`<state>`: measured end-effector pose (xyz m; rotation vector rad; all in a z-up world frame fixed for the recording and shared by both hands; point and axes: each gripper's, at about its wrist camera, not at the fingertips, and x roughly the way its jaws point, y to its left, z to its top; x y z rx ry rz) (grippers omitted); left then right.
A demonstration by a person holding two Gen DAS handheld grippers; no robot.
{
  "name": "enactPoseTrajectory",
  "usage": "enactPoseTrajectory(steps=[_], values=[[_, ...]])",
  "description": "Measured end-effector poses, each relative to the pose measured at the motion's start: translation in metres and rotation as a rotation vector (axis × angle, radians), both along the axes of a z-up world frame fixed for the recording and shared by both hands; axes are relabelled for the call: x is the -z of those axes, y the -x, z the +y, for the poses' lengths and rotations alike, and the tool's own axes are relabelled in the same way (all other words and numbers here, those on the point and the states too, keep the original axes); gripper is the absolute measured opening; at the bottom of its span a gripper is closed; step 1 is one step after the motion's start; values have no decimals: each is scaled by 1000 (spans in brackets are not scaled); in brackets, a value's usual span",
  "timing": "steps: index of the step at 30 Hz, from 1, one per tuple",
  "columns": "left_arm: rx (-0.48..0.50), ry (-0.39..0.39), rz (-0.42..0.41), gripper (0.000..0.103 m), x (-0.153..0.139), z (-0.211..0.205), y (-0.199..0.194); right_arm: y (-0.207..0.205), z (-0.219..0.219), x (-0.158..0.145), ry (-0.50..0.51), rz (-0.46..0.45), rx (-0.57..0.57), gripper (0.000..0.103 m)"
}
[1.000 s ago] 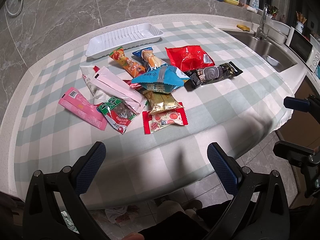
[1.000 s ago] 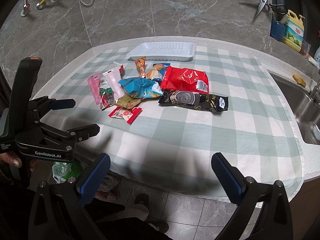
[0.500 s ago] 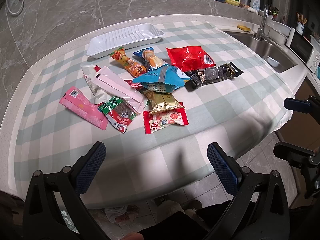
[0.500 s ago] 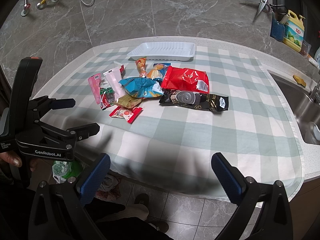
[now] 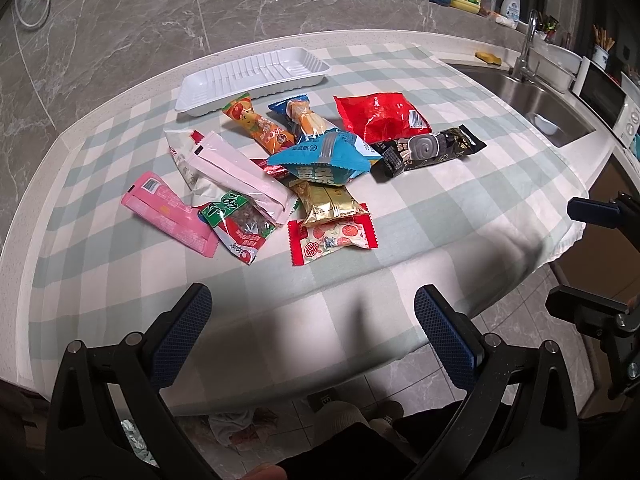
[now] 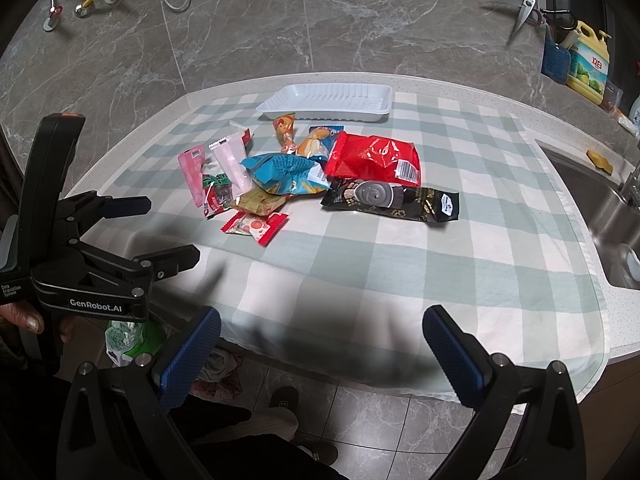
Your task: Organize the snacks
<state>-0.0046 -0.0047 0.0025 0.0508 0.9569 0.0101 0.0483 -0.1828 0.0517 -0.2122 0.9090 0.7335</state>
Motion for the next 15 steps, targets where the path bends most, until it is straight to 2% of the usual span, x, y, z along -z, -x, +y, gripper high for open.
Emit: enactPoseTrajectory(steps=[15], values=[[-10, 2, -4, 103, -2, 9, 6, 1, 3, 3, -1, -3, -4, 103]])
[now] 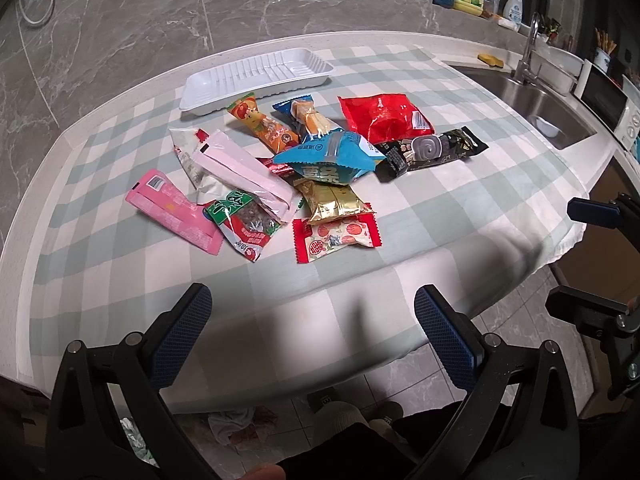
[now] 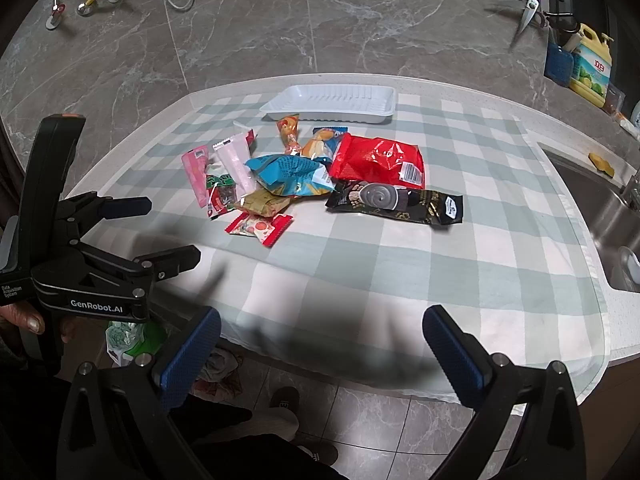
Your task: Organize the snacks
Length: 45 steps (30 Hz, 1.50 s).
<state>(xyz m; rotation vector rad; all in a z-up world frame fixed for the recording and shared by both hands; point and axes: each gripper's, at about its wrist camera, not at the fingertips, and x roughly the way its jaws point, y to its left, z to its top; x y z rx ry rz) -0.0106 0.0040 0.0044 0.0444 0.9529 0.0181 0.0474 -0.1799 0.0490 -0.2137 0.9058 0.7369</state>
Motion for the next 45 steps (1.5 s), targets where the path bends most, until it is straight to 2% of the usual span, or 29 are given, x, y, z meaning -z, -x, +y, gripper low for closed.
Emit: enactPoseTrajectory(steps=[19, 24, 30, 35, 43, 45], values=[[-14, 0, 4, 103, 2, 3, 1, 4, 9, -1, -6, 17, 5, 103], [-61, 17, 16, 103, 5, 22, -8, -9, 13, 5, -21, 53, 17, 103], [-153, 55, 25, 103, 9, 65, -34, -46, 26, 11, -24, 94, 68, 103], [-221, 102, 58, 103, 17, 109, -69, -88, 35, 23, -50, 181, 149, 103], [-254, 154, 107, 103, 35, 154, -113, -148, 37, 53, -117, 380, 358, 103], [-264, 183, 120, 103, 40, 162, -122, -159, 34, 60, -142, 438, 419, 97]])
